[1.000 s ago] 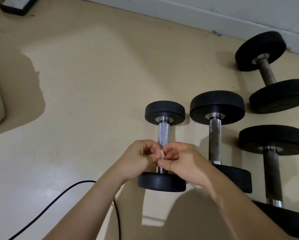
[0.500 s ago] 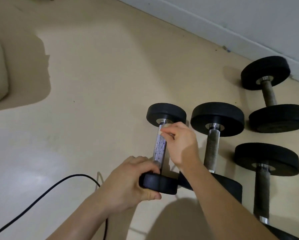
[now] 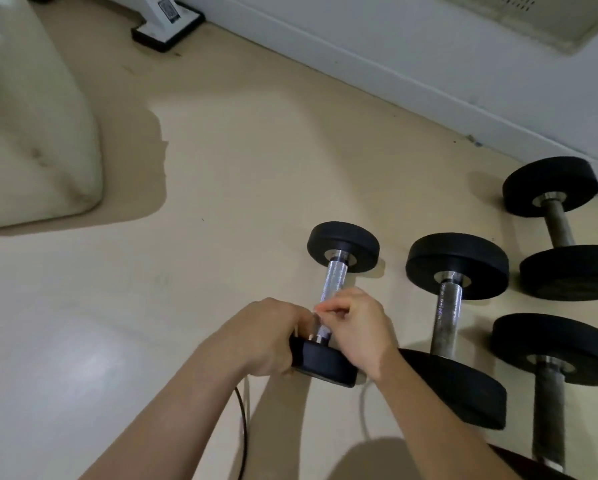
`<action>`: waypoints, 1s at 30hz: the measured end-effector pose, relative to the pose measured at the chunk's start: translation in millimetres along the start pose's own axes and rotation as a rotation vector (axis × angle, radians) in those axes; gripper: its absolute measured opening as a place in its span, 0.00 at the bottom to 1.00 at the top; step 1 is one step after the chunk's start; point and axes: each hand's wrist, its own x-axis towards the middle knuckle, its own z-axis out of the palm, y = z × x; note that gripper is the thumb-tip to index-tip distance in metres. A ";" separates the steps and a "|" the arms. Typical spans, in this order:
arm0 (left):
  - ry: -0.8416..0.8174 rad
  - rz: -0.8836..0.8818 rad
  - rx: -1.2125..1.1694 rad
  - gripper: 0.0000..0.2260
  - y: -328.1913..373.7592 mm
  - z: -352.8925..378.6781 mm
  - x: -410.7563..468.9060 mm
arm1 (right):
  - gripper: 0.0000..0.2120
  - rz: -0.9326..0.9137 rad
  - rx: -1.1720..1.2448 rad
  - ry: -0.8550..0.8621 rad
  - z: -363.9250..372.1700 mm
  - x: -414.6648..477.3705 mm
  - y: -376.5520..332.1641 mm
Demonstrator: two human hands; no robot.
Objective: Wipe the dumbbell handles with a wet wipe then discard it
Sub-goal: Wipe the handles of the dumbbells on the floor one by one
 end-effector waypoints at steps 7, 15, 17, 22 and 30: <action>-0.122 -0.134 0.033 0.21 -33.6 -12.0 -1.6 | 0.04 -0.104 0.000 0.224 8.4 40.2 -10.4; -0.212 -0.241 -0.376 0.22 -44.0 -18.1 -25.8 | 0.03 -0.253 -0.011 0.011 45.3 30.1 -21.6; -0.183 -0.285 -0.621 0.26 -50.9 -14.7 -35.6 | 0.03 -0.249 -0.011 0.160 41.4 58.3 -33.4; -0.034 -0.381 -0.606 0.38 -64.8 -6.4 -38.4 | 0.07 -0.356 -0.075 0.064 55.8 34.7 -32.5; -0.082 -0.430 -0.350 0.40 -73.7 -30.9 -36.5 | 0.08 -0.363 0.006 0.156 57.1 62.6 -34.9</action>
